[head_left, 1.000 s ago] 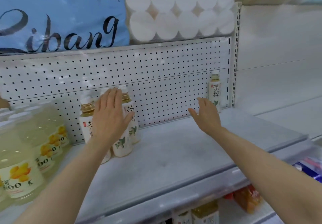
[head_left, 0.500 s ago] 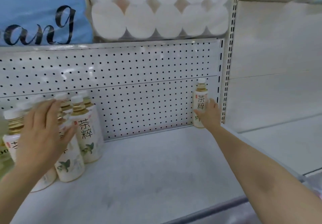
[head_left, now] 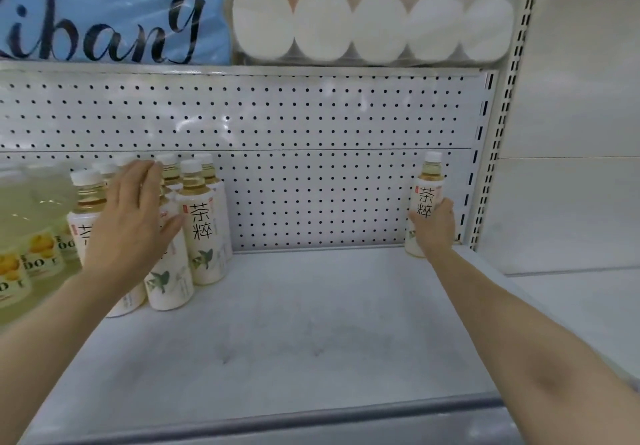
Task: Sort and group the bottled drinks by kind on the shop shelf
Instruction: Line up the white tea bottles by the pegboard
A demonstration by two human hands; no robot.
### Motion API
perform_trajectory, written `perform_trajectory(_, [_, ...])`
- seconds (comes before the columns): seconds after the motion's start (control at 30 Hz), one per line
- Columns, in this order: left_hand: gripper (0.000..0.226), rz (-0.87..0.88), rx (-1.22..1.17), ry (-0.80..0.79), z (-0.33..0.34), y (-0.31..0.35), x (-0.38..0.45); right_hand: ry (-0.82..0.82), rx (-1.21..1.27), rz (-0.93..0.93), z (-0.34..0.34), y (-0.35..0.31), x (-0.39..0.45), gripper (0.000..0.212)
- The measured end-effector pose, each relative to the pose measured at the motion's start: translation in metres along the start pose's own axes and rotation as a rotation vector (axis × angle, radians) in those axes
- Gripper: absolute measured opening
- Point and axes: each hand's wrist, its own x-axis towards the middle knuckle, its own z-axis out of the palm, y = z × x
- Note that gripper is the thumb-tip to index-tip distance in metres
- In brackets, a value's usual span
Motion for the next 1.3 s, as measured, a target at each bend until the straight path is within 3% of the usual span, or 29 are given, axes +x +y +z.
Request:
perform_trajectory(0.2, [0.087,-0.015,-0.047,-0.051,-0.008,0.001,0.000,-0.090,0.090,-0.060,0.011,-0.040,-0.080,0.054])
perform_trajectory(0.43, [0.094,0.053,-0.126,-0.108,-0.016,-0.009,0.002,-0.418,0.296,-0.092,0.042,-0.118,-0.203,0.046])
perform_trajectory(0.53, [0.099,0.036,-0.214,-0.015,-0.026,-0.015,-0.007,-0.526,0.328,-0.078,0.072,-0.139,-0.246,0.049])
perform_trajectory(0.63, [0.111,-0.147,-0.376,0.144,-0.029,-0.038,-0.025,-0.550,0.315,-0.103,0.096,-0.155,-0.270,0.055])
perform_trajectory(0.67, [0.117,-0.262,-0.479,0.120,-0.024,-0.052,-0.032,-0.547,0.307,-0.108,0.102,-0.160,-0.274,0.056])
perform_trajectory(0.73, [0.128,-0.475,-0.697,-0.077,-0.016,-0.077,-0.044,-0.532,0.299,-0.108,0.112,-0.168,-0.281,0.058])
perform_trajectory(0.87, [0.112,-0.638,-1.045,-0.386,-0.004,-0.110,-0.058,-0.486,0.245,-0.111,0.133,-0.181,-0.292,0.052])
perform_trajectory(0.93, [0.114,-0.628,-1.131,-0.476,0.004,-0.116,-0.057,-0.473,0.232,-0.098,0.141,-0.184,-0.294,0.049])
perform_trajectory(1.1, [0.077,-0.491,-1.116,-0.514,0.019,-0.114,-0.052,-0.468,0.212,-0.118,0.148,-0.187,-0.300,0.050])
perform_trajectory(1.3, [0.073,-0.480,-1.215,-0.541,0.022,-0.130,-0.050,-0.531,0.291,-0.099,0.151,-0.185,-0.302,0.053])
